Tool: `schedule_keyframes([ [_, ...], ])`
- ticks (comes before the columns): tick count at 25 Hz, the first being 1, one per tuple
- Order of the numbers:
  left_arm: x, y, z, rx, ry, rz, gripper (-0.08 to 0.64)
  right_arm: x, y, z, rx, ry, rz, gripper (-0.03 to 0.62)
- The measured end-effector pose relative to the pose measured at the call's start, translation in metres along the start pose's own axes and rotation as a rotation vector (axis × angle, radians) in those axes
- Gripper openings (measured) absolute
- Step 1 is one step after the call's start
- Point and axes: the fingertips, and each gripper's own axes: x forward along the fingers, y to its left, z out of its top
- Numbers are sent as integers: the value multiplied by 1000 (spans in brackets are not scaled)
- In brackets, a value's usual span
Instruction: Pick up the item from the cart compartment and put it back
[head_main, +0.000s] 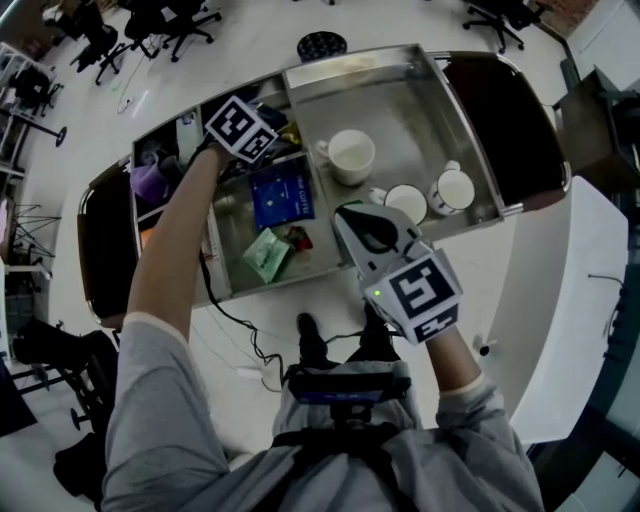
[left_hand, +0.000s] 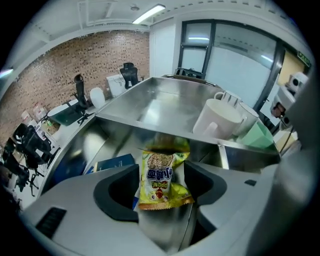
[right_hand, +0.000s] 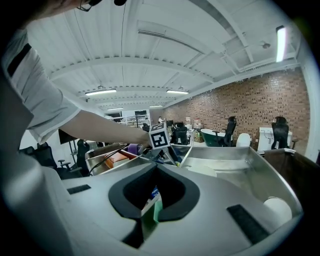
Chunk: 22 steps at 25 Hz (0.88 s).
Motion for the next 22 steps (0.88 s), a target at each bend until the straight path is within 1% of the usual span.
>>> schedule_keyframes([
  [2, 5, -2, -1, 15, 14, -5, 285, 0, -1, -2, 2, 4, -4, 9],
  [3, 7, -2, -1, 20, 19, -3, 268, -1, -2, -2, 2, 5, -6, 9],
  [5, 9, -1, 1, 28, 23, 6, 191, -1, -4, -2, -5, 2, -6, 9],
  [7, 8, 0, 3, 45, 35, 7, 144, -1, -5, -3, -11, 0, -6, 9],
  [12, 8, 1, 1, 86, 96, -19, 117, -1, -4, -8, 14, 11, -14, 9],
  [15, 8, 1, 3, 98, 110, -19, 112, -2, -4, -10, 18, 14, -15, 9],
  [19, 3, 5, 6, 85, 100, 3, 107, -4, -6, -12, 12, 8, -16, 9],
  [22, -6, 10, 12, 53, 64, 32, 107, -6, -5, -12, 24, 12, -23, 9],
])
